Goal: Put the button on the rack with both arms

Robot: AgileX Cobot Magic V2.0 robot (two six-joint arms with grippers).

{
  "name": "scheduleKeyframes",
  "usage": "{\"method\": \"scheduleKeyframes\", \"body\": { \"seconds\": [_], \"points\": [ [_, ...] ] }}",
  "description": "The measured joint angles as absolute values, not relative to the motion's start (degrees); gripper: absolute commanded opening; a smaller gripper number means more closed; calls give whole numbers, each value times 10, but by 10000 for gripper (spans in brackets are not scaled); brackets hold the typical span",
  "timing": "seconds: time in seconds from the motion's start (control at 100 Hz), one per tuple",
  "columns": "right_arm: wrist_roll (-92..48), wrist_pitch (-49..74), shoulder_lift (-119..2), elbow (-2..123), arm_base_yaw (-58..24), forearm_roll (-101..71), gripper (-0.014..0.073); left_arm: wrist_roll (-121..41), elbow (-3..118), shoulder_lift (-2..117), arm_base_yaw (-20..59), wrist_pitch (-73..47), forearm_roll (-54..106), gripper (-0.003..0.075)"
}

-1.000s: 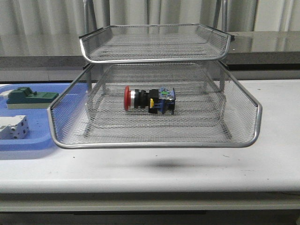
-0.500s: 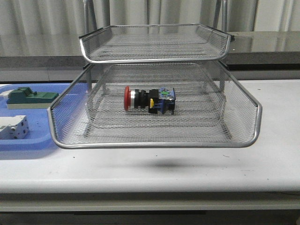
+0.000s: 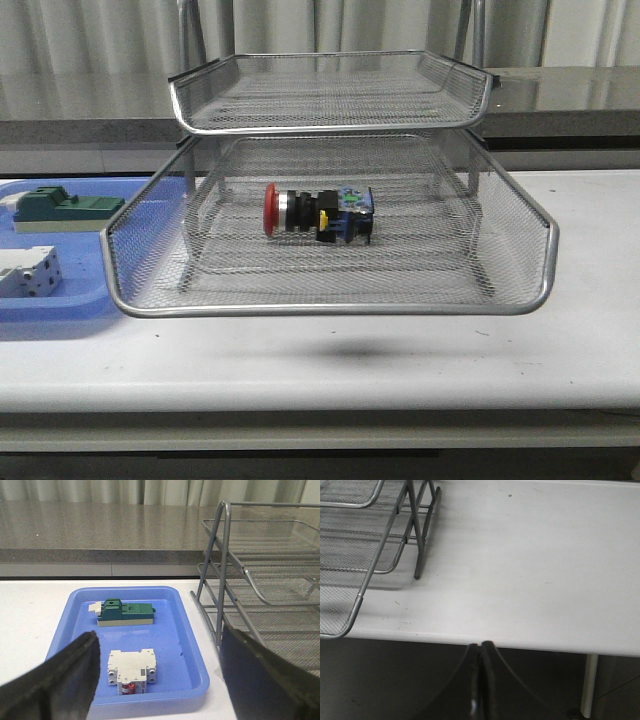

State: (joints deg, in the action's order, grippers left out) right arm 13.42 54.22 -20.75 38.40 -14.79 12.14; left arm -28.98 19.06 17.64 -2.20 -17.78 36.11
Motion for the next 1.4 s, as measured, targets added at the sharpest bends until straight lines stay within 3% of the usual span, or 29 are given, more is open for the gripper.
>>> {"method": "scheduleKeyframes", "body": {
  "seconds": [0.31,0.82,1.4],
  "points": [
    [134,542,-207,384,-148,121,-68,-290,191,176,-22,-178,362,-23],
    [134,532,-222,384,-148,79,-67,-290,191,176,-22,-178,362,-20],
    [36,461,-549,384,-151,-150,-67,-290,191,176,-22,-178,362,-20]
  ]
}}
